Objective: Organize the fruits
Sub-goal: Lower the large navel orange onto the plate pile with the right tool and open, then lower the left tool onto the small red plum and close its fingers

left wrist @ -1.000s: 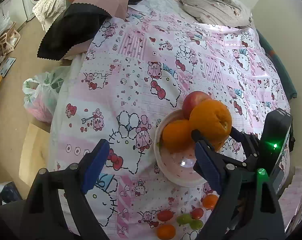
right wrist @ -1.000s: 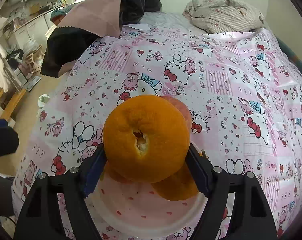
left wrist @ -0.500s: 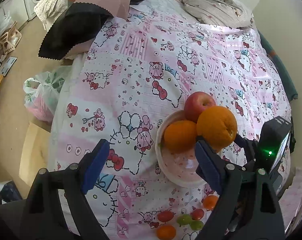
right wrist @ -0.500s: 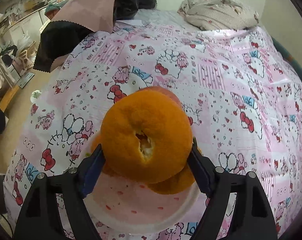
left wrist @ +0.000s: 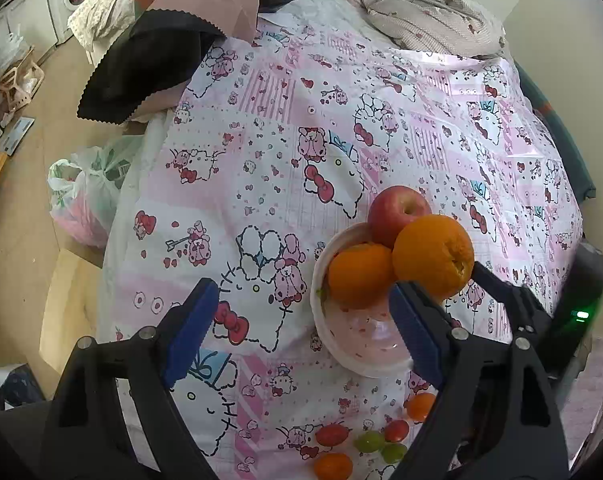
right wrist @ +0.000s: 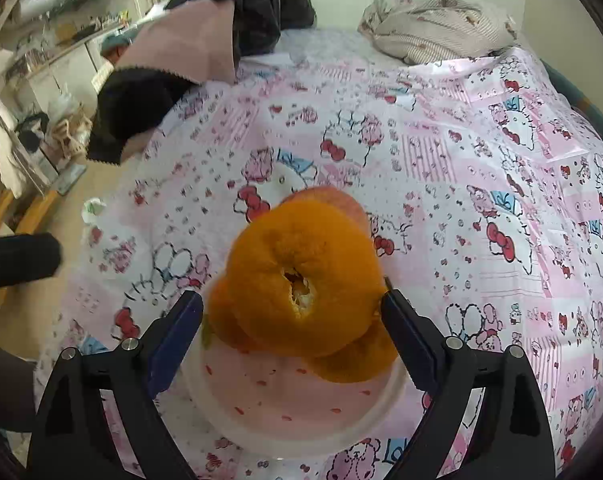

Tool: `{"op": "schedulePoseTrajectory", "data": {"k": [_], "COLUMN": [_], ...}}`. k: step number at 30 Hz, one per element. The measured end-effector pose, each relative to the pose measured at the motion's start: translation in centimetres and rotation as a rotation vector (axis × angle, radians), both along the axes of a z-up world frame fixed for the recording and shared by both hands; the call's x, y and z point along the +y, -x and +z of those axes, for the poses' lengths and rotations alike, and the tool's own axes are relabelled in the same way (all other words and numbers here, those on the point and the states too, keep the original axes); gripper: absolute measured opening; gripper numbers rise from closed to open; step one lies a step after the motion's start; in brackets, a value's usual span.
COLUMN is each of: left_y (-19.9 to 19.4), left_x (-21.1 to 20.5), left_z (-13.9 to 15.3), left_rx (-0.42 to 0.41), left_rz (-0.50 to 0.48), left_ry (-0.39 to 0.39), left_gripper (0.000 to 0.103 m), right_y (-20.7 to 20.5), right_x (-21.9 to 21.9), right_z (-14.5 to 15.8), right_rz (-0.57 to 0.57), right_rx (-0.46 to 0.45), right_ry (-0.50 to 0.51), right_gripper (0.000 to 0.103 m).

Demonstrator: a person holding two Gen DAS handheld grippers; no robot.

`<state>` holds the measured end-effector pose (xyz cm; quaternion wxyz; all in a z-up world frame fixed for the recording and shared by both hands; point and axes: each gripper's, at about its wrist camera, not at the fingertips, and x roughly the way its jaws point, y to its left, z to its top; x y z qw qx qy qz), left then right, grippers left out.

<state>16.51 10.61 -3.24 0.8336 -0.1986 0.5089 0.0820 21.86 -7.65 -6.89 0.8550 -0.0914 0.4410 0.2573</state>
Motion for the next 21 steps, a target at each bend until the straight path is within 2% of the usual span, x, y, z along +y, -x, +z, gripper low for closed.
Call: {"op": "schedulePoseTrajectory", "data": {"k": [3,10,14,17,21], "left_y": [0.2,1.8,3.3,4.6,6.0], "left_x": [0.1,-0.3,-1.4,-1.9,-2.9], "left_z": [0.4,1.3,1.8,1.5,0.8], "left_rx": [-0.016,-0.045,-0.057,-0.045,-0.021], "left_rz": [0.003,-0.017,-0.062,-0.084,-0.113], "left_ry": [-0.012,-0.057,-0.081,-0.059,-0.068], "left_gripper": [0.085,0.085,0.085,0.085,0.085], "right_y": [1.1,4.5,7.1,9.0,10.9], "right_x": [-0.9,-5.5,-7.7,-9.2,-10.7], "right_z": [2.3,5.3,6.1,6.3,6.1], "right_rz": [0.003,-0.065,-0.107,-0.137,-0.174], "right_rx": [-0.02,0.05,0.072,0.088,0.113], "right_ry": [0.008,-0.064,-0.095,-0.12,-0.147], "right_gripper": [0.093,0.093,0.093,0.093,0.093]}}
